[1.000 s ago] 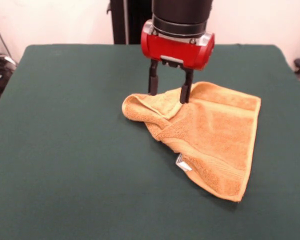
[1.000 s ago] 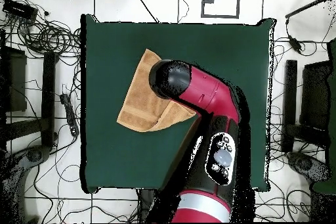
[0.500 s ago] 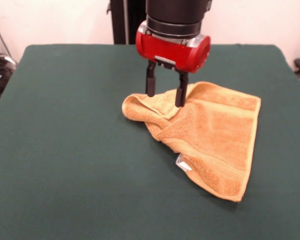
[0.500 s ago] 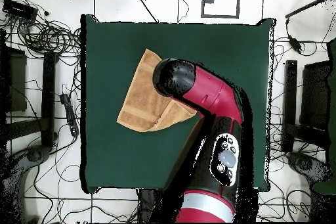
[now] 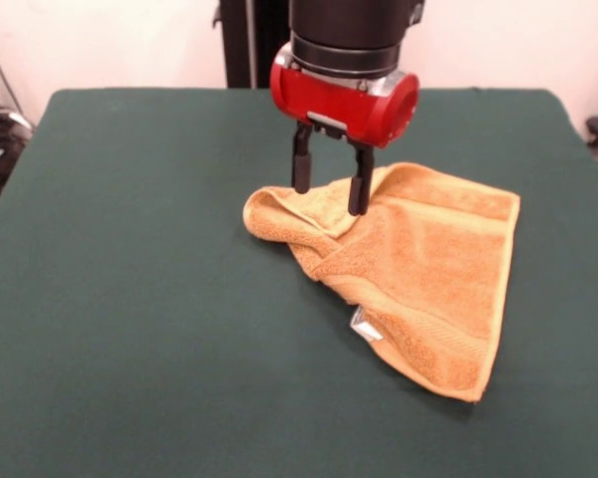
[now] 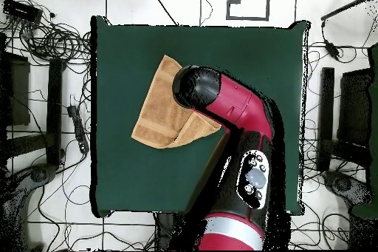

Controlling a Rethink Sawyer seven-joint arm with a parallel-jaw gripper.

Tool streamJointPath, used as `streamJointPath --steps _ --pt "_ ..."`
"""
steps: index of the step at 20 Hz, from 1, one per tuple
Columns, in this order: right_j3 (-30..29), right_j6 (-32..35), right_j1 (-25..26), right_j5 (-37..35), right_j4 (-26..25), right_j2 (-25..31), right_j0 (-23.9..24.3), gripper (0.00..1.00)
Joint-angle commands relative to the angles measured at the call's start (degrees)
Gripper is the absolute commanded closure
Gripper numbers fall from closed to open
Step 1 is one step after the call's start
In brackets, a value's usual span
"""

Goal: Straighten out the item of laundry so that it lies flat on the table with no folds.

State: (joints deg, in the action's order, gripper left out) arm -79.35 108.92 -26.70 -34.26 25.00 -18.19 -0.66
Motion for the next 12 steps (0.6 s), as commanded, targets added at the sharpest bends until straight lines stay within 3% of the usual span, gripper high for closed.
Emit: streamJointPath --steps 1,12 --pt "-4.84 16.27 6.35 1.28 1.28 2.53 -0.81 0.0" --pt "-8.21 16.28 6.16 5.02 1.67 3.98 -1.39 0.0"
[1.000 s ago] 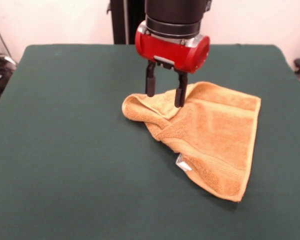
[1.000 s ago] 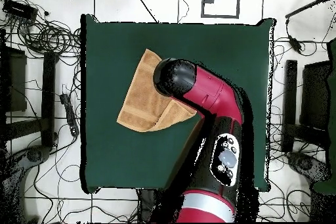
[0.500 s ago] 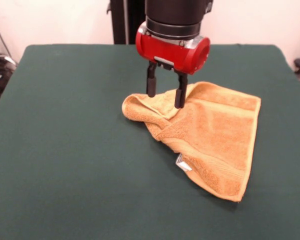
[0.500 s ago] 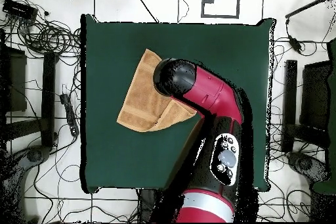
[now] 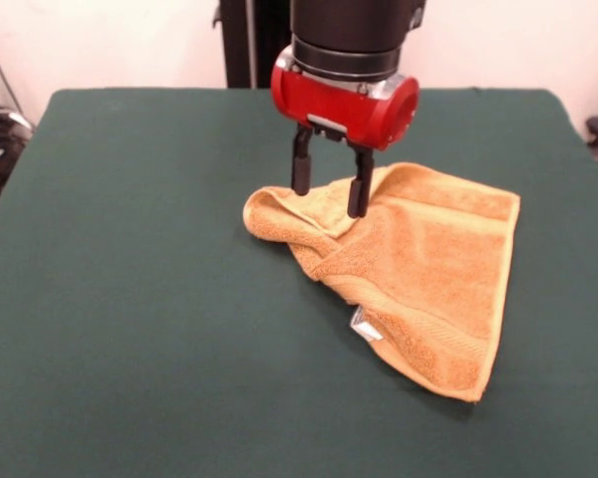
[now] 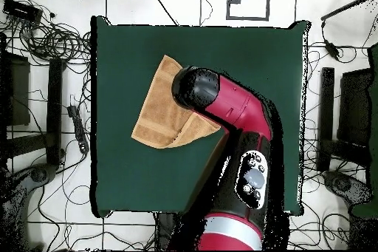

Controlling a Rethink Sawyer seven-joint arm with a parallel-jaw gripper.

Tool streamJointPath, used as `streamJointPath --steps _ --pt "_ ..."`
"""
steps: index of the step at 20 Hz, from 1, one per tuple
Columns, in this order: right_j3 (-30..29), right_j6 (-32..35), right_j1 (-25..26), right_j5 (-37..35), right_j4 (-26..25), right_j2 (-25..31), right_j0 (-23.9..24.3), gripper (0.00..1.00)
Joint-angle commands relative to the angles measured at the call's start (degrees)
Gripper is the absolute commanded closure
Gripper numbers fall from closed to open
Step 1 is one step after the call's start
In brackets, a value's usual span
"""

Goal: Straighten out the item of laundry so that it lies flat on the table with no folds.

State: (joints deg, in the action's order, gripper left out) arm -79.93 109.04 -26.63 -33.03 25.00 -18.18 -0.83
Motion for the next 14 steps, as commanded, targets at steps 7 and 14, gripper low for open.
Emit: streamJointPath --steps 7,14 --pt "-9.03 15.59 6.37 5.7 1.88 4.97 -1.07 0.0" --pt "-9.29 15.83 7.24 6.9 2.41 5.36 -1.2 0.0"
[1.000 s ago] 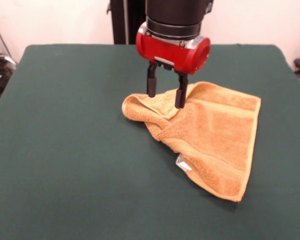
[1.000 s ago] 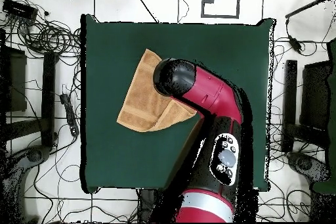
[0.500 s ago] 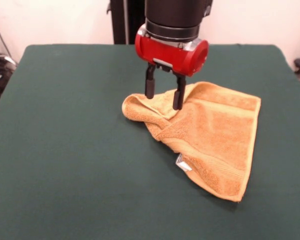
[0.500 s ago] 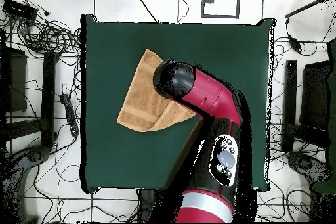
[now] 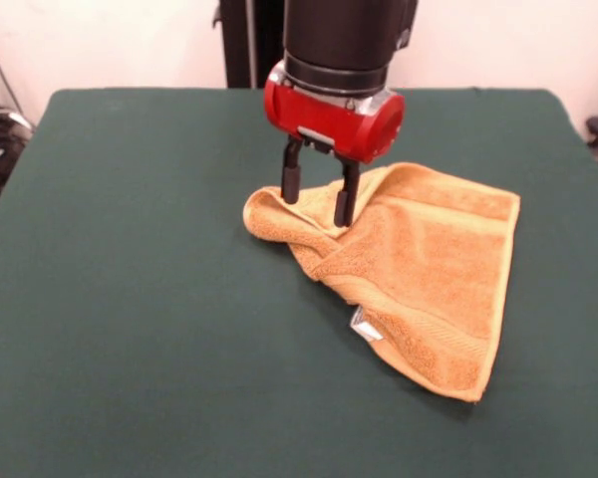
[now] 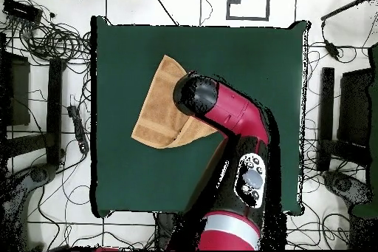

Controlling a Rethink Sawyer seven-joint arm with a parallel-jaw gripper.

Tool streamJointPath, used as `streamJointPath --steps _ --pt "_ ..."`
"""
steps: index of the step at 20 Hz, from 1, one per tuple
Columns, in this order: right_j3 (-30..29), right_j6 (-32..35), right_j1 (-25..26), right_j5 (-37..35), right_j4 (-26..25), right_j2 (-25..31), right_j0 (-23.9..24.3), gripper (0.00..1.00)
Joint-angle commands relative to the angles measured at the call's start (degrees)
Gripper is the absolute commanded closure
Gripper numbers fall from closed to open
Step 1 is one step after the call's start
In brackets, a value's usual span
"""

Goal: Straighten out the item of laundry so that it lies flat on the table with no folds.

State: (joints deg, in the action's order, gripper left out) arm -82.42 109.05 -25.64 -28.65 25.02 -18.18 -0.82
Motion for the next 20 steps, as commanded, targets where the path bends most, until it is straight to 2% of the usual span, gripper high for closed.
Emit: streamJointPath --steps 1,20 --pt "-6.57 15.86 6.44 2.33 2.41 5.22 -1.3 0.0" --pt "-6.36 15.42 7.16 2.87 3.08 5.3 -1.84 0.0"
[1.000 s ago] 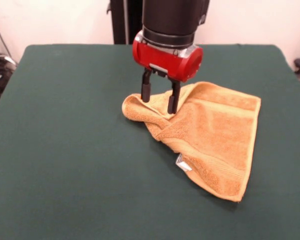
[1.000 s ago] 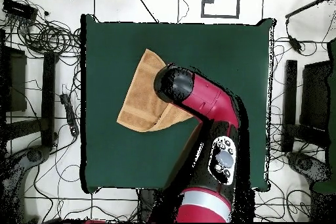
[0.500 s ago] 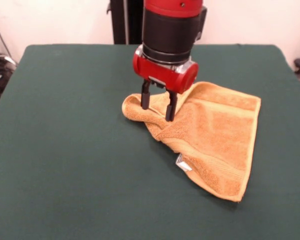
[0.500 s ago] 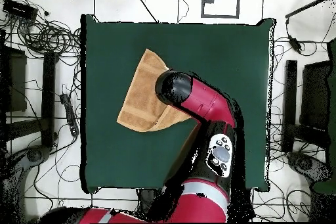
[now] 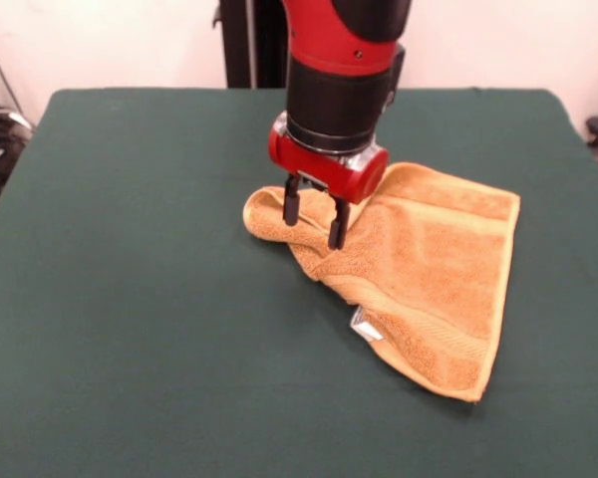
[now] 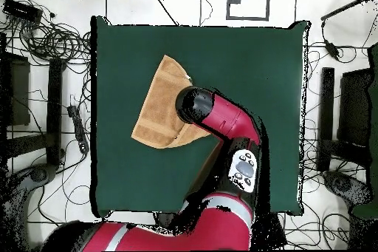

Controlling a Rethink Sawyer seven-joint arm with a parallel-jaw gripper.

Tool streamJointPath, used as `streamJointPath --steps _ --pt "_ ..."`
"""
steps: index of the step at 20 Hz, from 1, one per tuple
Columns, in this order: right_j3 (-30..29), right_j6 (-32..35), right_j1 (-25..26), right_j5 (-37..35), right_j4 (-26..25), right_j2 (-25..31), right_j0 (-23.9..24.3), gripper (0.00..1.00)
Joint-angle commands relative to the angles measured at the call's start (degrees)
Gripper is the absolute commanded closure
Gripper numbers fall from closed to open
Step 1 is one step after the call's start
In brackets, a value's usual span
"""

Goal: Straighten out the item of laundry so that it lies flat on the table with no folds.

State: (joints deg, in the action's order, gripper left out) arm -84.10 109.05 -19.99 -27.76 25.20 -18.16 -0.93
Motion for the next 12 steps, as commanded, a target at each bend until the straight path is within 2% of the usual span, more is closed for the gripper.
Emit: streamJointPath --steps 1,12 --pt "-4.57 15.58 1.64 1.84 2.83 4.95 -1.95 0.0" --pt "-4.14 15.37 1.15 -0.05 2.73 4.22 -2.13 0.0"
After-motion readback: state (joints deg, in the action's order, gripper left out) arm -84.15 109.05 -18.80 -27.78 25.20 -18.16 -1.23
